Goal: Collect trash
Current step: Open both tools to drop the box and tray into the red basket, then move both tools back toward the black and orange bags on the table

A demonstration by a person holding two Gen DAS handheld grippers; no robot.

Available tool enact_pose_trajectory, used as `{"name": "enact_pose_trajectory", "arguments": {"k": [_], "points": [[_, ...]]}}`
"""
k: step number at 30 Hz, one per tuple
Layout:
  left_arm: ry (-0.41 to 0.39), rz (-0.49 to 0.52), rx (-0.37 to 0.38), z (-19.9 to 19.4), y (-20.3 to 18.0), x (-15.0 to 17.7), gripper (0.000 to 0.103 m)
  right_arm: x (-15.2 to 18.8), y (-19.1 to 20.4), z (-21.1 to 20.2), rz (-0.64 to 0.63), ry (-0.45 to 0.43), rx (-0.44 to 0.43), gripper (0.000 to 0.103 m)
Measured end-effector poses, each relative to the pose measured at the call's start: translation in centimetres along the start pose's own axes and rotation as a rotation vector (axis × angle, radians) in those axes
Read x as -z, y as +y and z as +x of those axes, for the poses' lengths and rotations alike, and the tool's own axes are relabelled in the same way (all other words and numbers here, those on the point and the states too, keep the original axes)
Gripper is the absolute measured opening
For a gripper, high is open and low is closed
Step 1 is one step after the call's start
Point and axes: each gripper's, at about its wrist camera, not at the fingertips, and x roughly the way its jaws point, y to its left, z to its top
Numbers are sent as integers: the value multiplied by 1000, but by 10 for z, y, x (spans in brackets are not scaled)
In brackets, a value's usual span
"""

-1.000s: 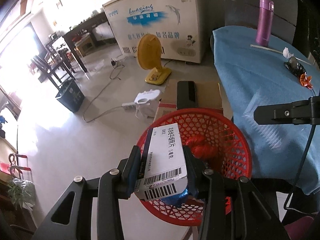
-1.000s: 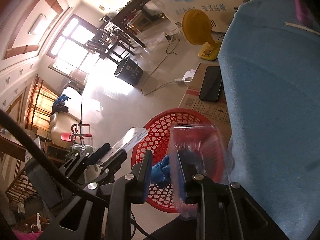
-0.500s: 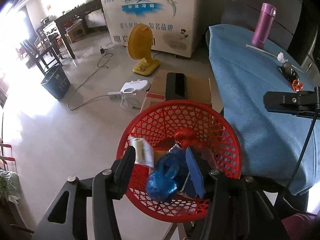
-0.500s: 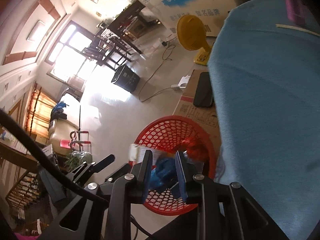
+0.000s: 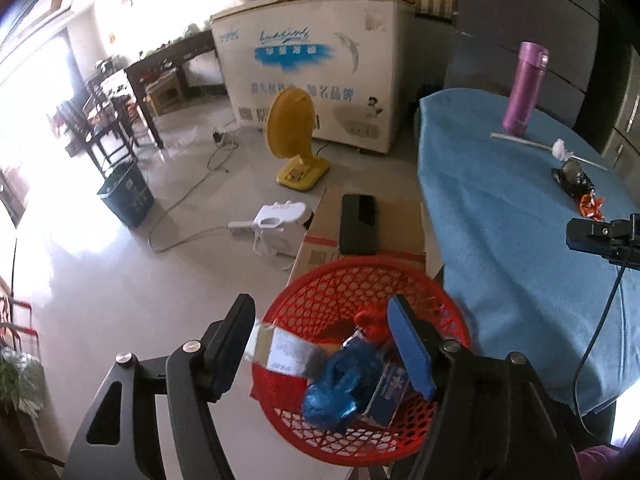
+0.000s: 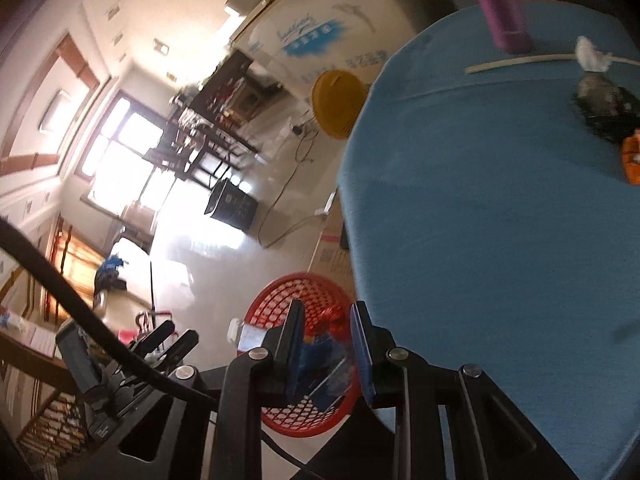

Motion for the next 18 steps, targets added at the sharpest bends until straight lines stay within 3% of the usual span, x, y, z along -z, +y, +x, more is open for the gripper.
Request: {"name": "enact_pose_trajectory", "arguments": {"k": [9, 18], "points": [[-123, 179, -37, -26, -73, -36, 76, -6, -32, -60, 64, -140, 23, 27], [-222, 317, 1, -56, -142, -57, 77, 2, -71, -126, 146, -272, 51, 27]]}}
